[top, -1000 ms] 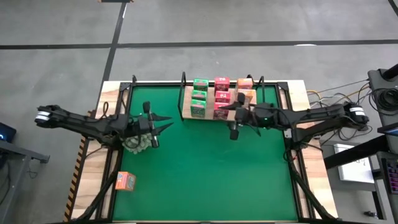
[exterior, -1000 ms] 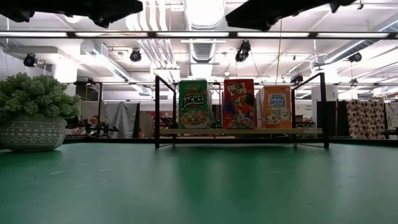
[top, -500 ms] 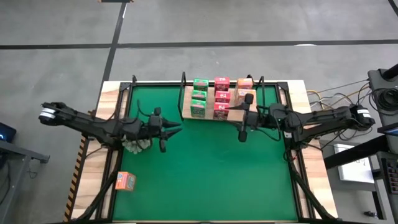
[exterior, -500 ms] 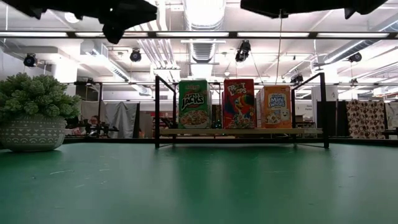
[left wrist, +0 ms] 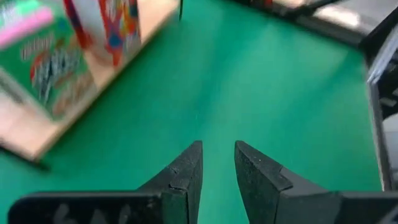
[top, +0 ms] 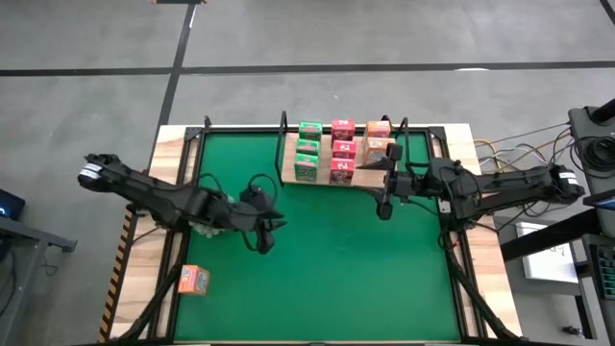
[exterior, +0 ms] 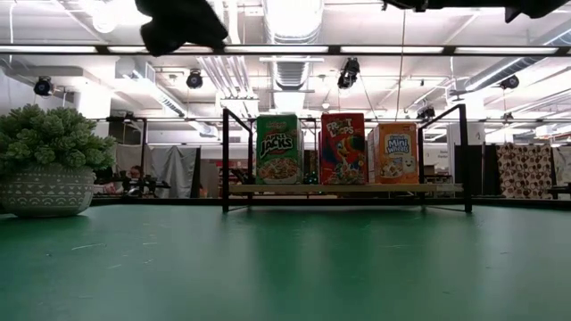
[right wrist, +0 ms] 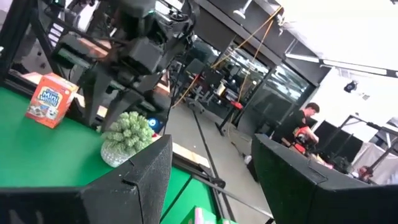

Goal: Stack cereal on shelf
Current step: Put the orange cereal box on the shelf aligned with the other orange cereal boxes

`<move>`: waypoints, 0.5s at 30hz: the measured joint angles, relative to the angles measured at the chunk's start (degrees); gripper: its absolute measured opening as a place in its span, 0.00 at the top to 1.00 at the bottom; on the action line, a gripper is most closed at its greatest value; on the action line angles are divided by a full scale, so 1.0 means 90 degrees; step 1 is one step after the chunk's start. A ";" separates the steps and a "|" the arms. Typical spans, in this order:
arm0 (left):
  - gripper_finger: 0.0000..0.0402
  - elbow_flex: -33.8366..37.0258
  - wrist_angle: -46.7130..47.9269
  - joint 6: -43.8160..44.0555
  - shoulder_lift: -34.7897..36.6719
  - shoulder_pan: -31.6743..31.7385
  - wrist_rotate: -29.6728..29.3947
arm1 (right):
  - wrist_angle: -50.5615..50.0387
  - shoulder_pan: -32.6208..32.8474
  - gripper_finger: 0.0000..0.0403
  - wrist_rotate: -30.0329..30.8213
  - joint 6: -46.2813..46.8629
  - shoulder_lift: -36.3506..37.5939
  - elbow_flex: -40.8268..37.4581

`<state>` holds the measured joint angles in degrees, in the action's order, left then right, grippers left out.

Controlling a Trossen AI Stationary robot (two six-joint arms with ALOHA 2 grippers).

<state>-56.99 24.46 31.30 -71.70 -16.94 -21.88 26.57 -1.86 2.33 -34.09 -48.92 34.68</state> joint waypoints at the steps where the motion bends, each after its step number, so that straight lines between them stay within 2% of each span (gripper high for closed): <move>1: 0.81 -0.0153 0.0316 0.0206 -0.0100 -0.0038 -0.0002 | 0.0014 -0.0006 0.48 0.0000 -0.0002 0.0048 -0.0026; 8: 0.81 -0.1079 0.2228 0.2023 -0.0613 -0.0347 0.0119 | 0.0347 -0.0181 0.48 -0.0146 0.0066 0.0300 -0.0352; 15: 0.81 -0.1892 0.4000 0.5067 -0.1057 -0.0979 0.1971 | 0.0326 -0.0262 0.48 -0.0095 0.0391 0.0251 -0.0432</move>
<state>-74.02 60.47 76.90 -81.22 -25.75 -4.14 29.50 -4.22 1.48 -30.57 -46.66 30.79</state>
